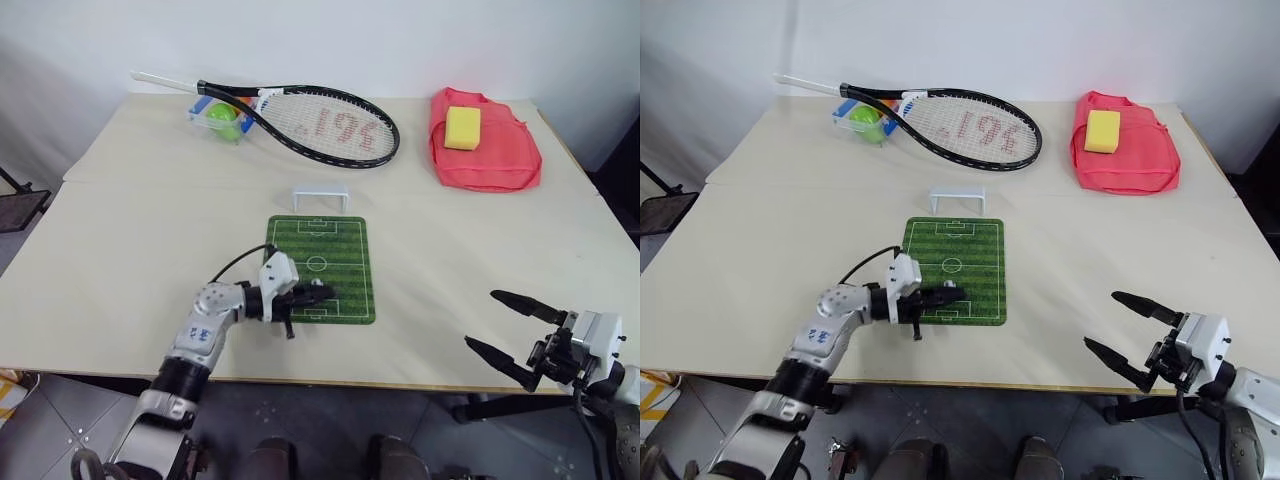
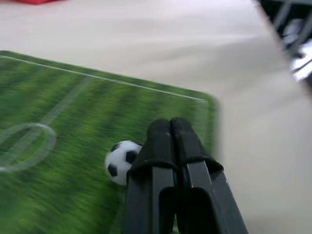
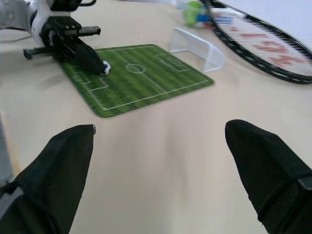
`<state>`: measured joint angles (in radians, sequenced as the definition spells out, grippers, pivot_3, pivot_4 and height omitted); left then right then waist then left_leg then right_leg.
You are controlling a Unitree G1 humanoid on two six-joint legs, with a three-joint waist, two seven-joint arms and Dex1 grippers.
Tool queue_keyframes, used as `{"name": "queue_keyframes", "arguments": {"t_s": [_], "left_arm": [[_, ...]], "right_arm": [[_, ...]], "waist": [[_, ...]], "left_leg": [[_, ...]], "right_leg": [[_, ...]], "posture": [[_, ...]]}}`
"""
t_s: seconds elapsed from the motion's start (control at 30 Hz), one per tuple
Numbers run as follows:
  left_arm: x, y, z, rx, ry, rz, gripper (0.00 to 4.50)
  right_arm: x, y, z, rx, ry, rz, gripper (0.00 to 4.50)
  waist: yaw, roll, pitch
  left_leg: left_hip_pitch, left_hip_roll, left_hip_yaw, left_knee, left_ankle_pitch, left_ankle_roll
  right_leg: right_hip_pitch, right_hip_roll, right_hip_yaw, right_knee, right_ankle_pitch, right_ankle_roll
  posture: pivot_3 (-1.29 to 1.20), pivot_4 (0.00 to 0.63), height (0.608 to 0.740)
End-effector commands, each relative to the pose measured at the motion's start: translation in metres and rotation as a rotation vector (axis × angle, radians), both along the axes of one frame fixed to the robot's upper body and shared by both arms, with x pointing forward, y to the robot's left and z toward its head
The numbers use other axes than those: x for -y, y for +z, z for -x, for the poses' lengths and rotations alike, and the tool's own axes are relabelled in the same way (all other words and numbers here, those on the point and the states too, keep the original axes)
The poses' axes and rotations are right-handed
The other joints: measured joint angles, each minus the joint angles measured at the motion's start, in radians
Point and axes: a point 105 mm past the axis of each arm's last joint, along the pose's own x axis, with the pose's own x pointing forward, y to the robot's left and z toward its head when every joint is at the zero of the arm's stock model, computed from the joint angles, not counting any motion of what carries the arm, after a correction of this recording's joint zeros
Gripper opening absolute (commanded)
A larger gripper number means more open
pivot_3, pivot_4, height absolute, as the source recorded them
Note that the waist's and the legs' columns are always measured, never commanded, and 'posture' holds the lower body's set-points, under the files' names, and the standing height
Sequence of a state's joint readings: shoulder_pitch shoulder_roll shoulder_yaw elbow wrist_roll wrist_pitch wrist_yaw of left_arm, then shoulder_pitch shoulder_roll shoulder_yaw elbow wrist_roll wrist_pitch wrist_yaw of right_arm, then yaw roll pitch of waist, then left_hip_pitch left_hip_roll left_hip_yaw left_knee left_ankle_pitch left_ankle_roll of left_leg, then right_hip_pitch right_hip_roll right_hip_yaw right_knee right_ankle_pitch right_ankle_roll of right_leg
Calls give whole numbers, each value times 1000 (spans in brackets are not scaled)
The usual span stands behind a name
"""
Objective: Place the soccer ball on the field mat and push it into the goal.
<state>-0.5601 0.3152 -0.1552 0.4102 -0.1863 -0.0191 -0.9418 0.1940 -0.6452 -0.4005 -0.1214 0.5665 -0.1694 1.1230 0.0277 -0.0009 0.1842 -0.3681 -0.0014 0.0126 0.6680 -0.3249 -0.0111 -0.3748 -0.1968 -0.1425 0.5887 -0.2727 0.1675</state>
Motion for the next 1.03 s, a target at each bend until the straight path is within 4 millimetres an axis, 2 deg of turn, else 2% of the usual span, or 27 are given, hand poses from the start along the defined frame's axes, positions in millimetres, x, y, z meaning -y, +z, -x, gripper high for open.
{"name": "queue_keyframes", "arguments": {"t_s": [0.03, 0.13, 0.2, 0.4, 0.47, 0.57, 0.7, 0.87, 1.03], "left_arm": [[-4, 26, -26, 139, 104, 37, 65], [-9, 47, -40, 226, 145, 80, 65], [-14, 57, -39, 247, 114, 103, 65], [-52, 53, -1, 222, -27, 44, 65], [-83, 50, 14, 207, 26, 27, 65], [-120, 50, 36, 147, 106, 36, 65], [-167, 46, 44, 141, 383, -8, 65], [-204, 51, 46, 155, 625, 35, 65], [-215, 57, 45, 210, 734, 66, 65]], "right_arm": [[4, 19, -8, 106, -127, -45, 4500], [2, 26, -17, 147, -218, -110, 4500], [-2, 28, -23, 165, -261, -155, 4500], [-12, 32, -33, 187, -313, -217, 4500], [-13, 29, -35, 179, -298, -205, 4500], [-13, 25, -35, 168, -256, -178, 4500], [-11, 19, -32, 152, -181, -133, 4500], [-6, 15, -33, 146, -134, -130, 4500], [-6, 13, -37, 147, -111, -133, 4500]], "waist": [[0, 0, 0], [-4, 0, 0], [-5, 0, 0], [-15, 1, 0], [-15, 1, 0], [-18, 1, 0], [-15, 2, 0], [-4, 1, 0], [-5, 2, 0]], "left_leg": [[0, 0, 0, 0, 0, 0], [0, 0, 0, 0, 0, 0], [0, 0, 0, -1, 0, 0], [0, 0, 1, -3, 0, 0], [-1, 0, 1, -2, 0, 0], [0, 1, 1, -2, -1, 1], [1, 1, 1, -2, -1, 1], [1, 1, 1, -2, -1, 1], [1, 1, 1, -2, -2, 1]], "right_leg": [[0, 0, 0, 0, 0, 0], [0, 0, 0, 0, 0, 0], [-1, 0, 0, 0, 0, 0], [-2, 0, 1, 0, 0, 0], [-2, 0, 1, -1, 0, 0], [-2, 0, 1, 0, 0, 0], [-2, 0, 2, 0, 0, 0], [-2, 0, 3, 1, 0, 0], [-2, 0, 3, 0, 0, 0]], "posture": [[0, 150, 740], [0, 150, 740], [0, 150, 740], [0, 150, 740], [0, 150, 740], [0, 150, 740], [0, 150, 740], [0, 150, 740], [0, 150, 740]]}}
